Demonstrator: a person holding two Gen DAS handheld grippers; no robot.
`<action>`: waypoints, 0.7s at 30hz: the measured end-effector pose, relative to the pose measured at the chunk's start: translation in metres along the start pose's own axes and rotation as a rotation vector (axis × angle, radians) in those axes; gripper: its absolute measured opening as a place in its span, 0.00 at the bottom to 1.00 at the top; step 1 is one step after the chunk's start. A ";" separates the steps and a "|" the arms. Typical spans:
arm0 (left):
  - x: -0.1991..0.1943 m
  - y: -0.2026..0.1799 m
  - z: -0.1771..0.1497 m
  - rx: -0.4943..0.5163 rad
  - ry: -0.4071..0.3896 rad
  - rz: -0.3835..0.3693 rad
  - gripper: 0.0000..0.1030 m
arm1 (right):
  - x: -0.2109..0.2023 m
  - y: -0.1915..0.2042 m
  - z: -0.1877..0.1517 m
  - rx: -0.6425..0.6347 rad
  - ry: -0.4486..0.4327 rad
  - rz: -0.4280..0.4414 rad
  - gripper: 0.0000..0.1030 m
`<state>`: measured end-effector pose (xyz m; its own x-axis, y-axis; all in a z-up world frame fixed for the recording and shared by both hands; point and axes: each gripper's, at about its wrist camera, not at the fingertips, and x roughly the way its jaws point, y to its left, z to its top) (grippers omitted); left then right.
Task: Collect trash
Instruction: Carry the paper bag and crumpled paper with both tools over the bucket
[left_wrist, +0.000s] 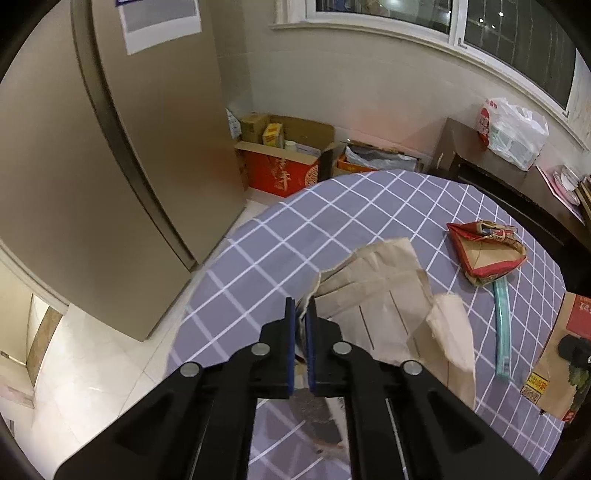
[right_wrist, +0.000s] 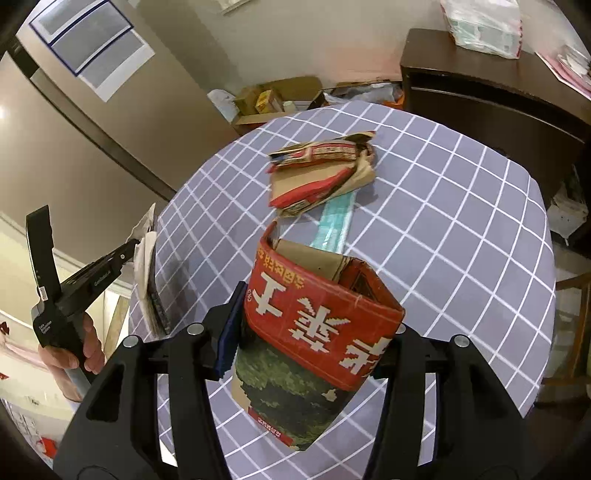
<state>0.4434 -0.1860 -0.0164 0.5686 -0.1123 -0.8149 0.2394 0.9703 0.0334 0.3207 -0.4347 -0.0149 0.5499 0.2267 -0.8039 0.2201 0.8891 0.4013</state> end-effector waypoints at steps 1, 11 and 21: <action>-0.006 0.005 -0.002 -0.006 -0.008 0.008 0.03 | -0.001 0.004 -0.002 -0.007 0.000 0.003 0.50; -0.056 0.059 -0.024 -0.063 -0.070 0.068 0.02 | -0.003 0.057 -0.020 -0.101 0.002 0.049 0.50; -0.089 0.130 -0.061 -0.162 -0.080 0.146 0.02 | 0.010 0.127 -0.040 -0.236 0.034 0.091 0.50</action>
<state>0.3762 -0.0369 0.0253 0.6503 0.0212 -0.7594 0.0245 0.9985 0.0488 0.3219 -0.3043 0.0108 0.5305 0.3202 -0.7849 -0.0255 0.9315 0.3627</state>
